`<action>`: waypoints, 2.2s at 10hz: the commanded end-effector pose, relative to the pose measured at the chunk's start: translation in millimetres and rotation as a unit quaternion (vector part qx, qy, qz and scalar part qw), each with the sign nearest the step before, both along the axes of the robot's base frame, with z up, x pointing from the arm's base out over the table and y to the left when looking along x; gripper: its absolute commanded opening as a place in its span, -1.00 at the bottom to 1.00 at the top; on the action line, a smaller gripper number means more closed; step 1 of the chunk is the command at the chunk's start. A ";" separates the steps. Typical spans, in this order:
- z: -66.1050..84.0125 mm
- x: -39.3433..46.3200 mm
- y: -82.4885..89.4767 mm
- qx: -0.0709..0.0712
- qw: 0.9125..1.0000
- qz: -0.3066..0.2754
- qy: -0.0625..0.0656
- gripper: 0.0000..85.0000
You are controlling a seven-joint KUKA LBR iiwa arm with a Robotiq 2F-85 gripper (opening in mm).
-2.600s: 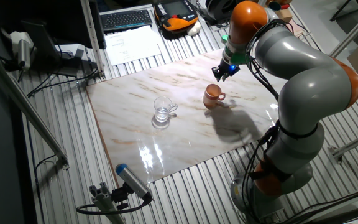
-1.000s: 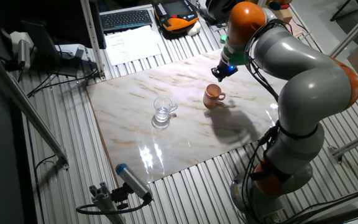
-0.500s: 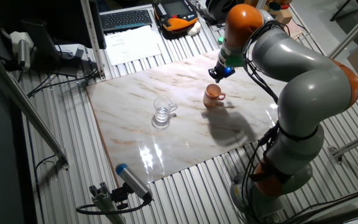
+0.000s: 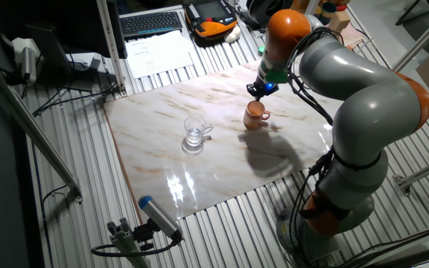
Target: Pour the water from one cup into another empty cup
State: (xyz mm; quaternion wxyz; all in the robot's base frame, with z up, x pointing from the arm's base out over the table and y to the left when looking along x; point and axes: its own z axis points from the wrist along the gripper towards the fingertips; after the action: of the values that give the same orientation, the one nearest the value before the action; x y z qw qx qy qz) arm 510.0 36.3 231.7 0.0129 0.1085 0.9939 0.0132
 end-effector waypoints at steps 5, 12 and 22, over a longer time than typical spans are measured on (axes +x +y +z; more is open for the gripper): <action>0.9 -0.3 2.1 0.020 0.998 -0.066 -0.001 -1.00; 10.3 6.3 1.4 0.044 0.997 -0.059 0.032 -1.00; 14.3 6.1 8.3 0.046 0.998 -0.036 -0.009 -1.00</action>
State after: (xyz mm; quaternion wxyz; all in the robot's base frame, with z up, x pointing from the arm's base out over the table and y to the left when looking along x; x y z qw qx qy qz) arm 516.2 44.4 246.0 0.0163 0.1435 0.9879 0.0566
